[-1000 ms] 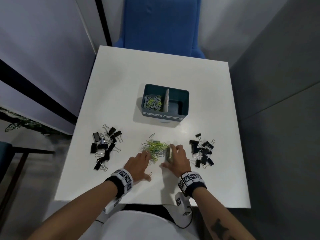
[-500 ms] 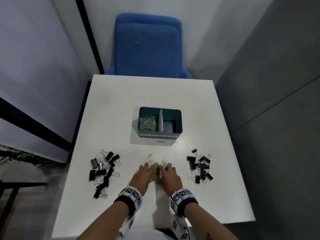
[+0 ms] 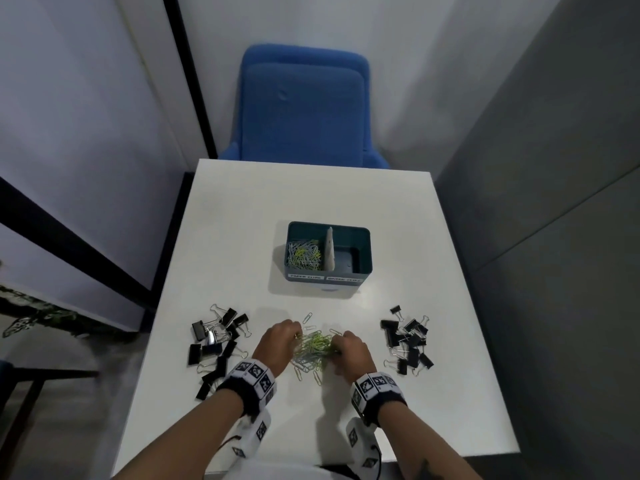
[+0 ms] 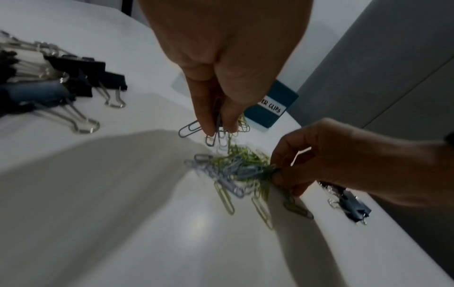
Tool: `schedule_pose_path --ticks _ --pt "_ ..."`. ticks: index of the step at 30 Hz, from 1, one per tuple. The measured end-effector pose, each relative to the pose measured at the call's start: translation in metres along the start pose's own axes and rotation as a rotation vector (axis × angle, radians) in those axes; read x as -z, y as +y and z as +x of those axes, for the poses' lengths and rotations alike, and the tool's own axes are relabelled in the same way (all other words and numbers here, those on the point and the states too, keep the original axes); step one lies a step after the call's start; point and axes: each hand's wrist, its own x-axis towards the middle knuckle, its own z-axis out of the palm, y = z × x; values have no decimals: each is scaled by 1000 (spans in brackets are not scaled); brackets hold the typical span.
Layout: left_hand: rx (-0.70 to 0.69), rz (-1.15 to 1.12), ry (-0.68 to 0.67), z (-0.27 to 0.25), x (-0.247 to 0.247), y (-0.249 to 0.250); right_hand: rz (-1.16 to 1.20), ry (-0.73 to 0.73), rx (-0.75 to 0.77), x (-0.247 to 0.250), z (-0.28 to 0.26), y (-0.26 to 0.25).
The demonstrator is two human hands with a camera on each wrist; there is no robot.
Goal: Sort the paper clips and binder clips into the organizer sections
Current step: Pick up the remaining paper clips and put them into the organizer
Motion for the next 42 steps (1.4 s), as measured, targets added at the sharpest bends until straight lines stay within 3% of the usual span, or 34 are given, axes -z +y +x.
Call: schedule_pose_path --ticks 11,15,21,27,32,35,39,42 --pt "-131 -194 231 51 88 46 48 39 54 29 -9 4" --pt "-93 -204 310 92 113 65 93 75 79 43 -10 1" --pt "0 -213 272 120 112 66 166 108 155 78 -7 -15" --pt "2 -104 449 69 84 41 285 220 284 132 12 -51" --pt "95 -68 305 13 43 17 324 328 289 168 61 -85" --pt "134 -64 200 -8 23 14 296 309 238 175 90 -97" --pt "224 -4 85 -19 4 9 191 236 173 168 106 -93" --pt "274 102 -24 -22 -8 5 202 272 249 149 94 -81"
